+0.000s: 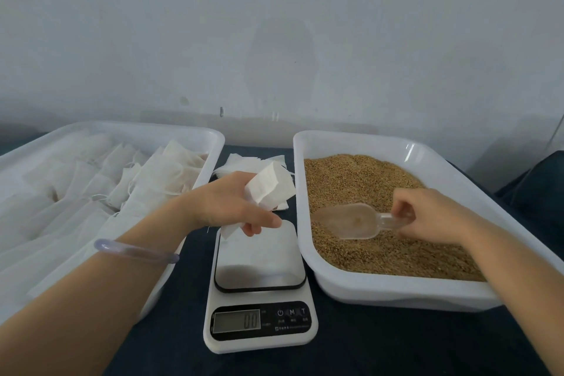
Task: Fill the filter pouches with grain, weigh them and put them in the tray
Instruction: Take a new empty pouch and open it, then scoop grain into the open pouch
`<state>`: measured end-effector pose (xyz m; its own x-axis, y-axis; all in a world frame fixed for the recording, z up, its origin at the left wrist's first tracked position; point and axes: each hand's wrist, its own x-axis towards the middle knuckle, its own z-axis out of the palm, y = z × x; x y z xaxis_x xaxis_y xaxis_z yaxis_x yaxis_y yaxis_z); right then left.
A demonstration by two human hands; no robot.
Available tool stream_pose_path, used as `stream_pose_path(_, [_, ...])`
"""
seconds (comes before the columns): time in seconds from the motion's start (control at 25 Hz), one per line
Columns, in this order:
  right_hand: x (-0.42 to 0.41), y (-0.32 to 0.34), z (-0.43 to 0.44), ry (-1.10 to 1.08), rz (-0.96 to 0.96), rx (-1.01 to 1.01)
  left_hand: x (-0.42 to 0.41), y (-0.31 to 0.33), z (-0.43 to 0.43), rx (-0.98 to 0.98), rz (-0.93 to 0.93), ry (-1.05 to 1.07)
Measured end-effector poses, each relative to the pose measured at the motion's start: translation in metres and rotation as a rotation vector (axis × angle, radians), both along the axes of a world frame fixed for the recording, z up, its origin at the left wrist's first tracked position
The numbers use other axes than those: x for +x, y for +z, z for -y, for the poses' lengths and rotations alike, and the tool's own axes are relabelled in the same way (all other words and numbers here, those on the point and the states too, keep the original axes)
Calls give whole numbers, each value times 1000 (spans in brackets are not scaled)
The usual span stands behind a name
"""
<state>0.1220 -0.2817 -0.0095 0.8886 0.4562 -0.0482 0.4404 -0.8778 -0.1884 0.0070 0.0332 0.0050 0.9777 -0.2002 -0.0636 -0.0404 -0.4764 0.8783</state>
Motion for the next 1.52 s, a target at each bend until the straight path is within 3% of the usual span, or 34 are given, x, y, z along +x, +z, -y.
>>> stream_pose_path(0.32, [-6, -1, 17, 30, -209, 152, 1, -3, 1, 33, 5, 40])
stream_pose_path(0.56, [-4, 6, 19, -63, 7, 96, 0, -2, 2, 34, 7, 50])
stream_pose_path(0.72, [-5, 6, 23, -109, -94, 270, 0, -2, 3, 41, 8, 48])
stream_pose_path(1.04, [-2, 4, 24, -139, -56, 250, -4, 3, 7, 62, 17, 45])
stream_pose_path(1.28, [6, 0, 22, -138, -65, 350, 11, 25, 65, -6, 255, 131])
stream_pose_path(1.36, [9, -1, 23, -182, 19, 373, 23, 15, 98, 91, 326, 158])
stream_pose_path(1.44, [9, -4, 29, -234, 110, 383, 30, 0, 119, 331, 429, 238])
stream_pose_path(1.52, [12, -3, 33, -248, 177, 408, 38, -12, 119, 349, 401, 312])
